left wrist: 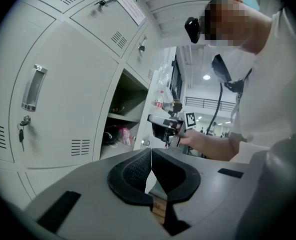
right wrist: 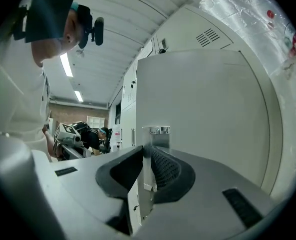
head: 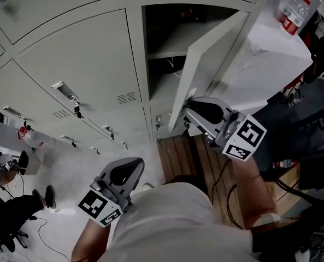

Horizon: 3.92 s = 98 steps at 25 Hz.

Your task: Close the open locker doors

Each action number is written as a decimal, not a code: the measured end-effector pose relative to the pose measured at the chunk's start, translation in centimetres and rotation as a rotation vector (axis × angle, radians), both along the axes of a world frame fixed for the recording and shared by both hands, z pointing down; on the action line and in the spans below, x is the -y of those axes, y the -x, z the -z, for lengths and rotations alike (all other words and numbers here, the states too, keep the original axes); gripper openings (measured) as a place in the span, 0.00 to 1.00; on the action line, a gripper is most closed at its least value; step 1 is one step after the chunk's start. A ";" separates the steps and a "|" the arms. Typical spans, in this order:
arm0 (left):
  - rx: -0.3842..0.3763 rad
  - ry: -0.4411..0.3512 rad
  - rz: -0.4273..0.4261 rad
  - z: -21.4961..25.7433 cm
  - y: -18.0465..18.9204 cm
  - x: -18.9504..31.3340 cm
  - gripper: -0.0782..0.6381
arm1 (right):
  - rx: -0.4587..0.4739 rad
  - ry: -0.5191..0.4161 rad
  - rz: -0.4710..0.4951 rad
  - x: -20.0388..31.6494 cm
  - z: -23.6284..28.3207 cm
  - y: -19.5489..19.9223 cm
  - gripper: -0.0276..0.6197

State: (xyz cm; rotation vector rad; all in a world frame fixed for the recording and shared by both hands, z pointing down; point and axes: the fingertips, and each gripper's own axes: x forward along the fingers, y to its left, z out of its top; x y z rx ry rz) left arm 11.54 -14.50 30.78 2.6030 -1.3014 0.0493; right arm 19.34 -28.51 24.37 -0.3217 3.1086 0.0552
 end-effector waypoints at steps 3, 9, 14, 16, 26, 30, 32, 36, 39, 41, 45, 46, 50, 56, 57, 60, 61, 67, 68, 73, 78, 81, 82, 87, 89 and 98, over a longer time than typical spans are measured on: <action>-0.001 -0.001 -0.010 -0.5 1.2 0.1 0.13 | -0.008 -0.010 -0.029 0.6 0.1 1.2 0.13; -0.010 -0.009 -0.036 -1.0 2.6 -0.2 0.13 | -0.002 -0.015 -0.093 1.6 0.0 2.5 0.12; -0.018 -0.020 -0.028 -1.0 4.1 -0.4 0.13 | 0.000 -0.019 -0.143 2.5 0.1 3.7 0.12; -0.022 -0.018 -0.020 -1.3 4.5 -0.7 0.13 | -0.001 -0.014 -0.158 2.9 0.0 4.2 0.12; -0.042 -0.016 0.032 -2.1 6.4 -2.2 0.13 | -0.015 -0.012 -0.217 4.7 0.2 6.1 0.11; -0.055 -0.024 0.064 -2.3 7.5 -2.8 0.13 | -0.022 -0.010 -0.248 5.5 0.1 6.7 0.11; -0.063 -0.026 0.081 -2.5 8.1 -3.2 0.13 | -0.026 -0.013 -0.260 5.9 0.1 7.0 0.11; -0.077 -0.035 0.118 -2.7 9.2 -4.0 0.13 | -0.039 -0.024 -0.289 6.9 0.2 7.8 0.11; -0.085 -0.035 0.140 -2.9 10.1 -4.5 0.13 | -0.043 -0.024 -0.310 7.7 0.2 8.3 0.11; -0.088 -0.034 0.150 -3.1 10.6 -4.8 0.13 | -0.044 -0.025 -0.324 8.1 0.2 8.6 0.10; -0.092 -0.035 0.163 -3.4 11.2 -5.2 0.13 | -0.048 -0.034 -0.342 8.9 0.3 9.1 0.10; -0.092 -0.035 0.165 -3.5 11.3 -5.3 0.13 | -0.045 -0.032 -0.344 9.1 0.3 9.2 0.10; -0.091 -0.030 0.170 -3.7 11.6 -5.6 0.13 | -0.046 -0.027 -0.363 9.4 0.1 9.4 0.10; -0.092 -0.026 0.184 -3.9 12.4 -6.0 0.13 | -0.049 -0.032 -0.392 10.3 0.3 9.9 0.10; -0.093 -0.023 0.186 -4.0 12.5 -6.1 0.13 | -0.051 -0.033 -0.398 10.3 0.2 9.9 0.10; -0.094 -0.021 0.189 -4.1 12.7 -6.2 0.13 | -0.053 -0.036 -0.412 10.5 0.2 10.0 0.10; -0.095 -0.023 0.190 -4.0 12.8 -6.3 0.13 | -0.054 -0.037 -0.415 10.6 0.3 10.0 0.10; -0.097 -0.024 0.199 -4.1 12.9 -6.6 0.13 | -0.050 -0.037 -0.463 10.6 0.3 10.1 0.10; -0.098 -0.025 0.199 -4.0 12.9 -6.7 0.13 | -0.050 -0.038 -0.475 10.6 0.3 10.0 0.10; -0.095 -0.018 0.202 -4.3 13.3 -7.3 0.13 | -0.074 -0.081 -0.556 10.6 0.3 10.1 0.10; -0.108 -0.007 0.200 -4.8 13.1 -8.2 0.13 | -0.118 -0.124 -0.621 10.5 -0.1 9.8 0.10; -0.110 -0.010 0.205 -4.7 13.4 -8.7 0.13 | -0.128 -0.133 -0.642 10.6 -0.2 10.0 0.10; -0.109 -0.012 0.210 -4.7 13.6 -8.8 0.13 | -0.131 -0.132 -0.646 10.5 -0.3 10.1 0.10; -0.111 -0.006 0.236 -5.0 14.2 -9.8 0.13 | -0.139 -0.121 -0.650 10.0 -1.0 10.2 0.10; -0.113 -0.003 0.237 -5.1 14.4 -10.1 0.13 | -0.135 -0.115 -0.655 9.9 -1.1 10.3 0.10; -0.117 -0.012 0.210 -5.2 13.6 -10.7 0.13 | -0.159 -0.123 -0.652 9.4 -1.7 9.9 0.10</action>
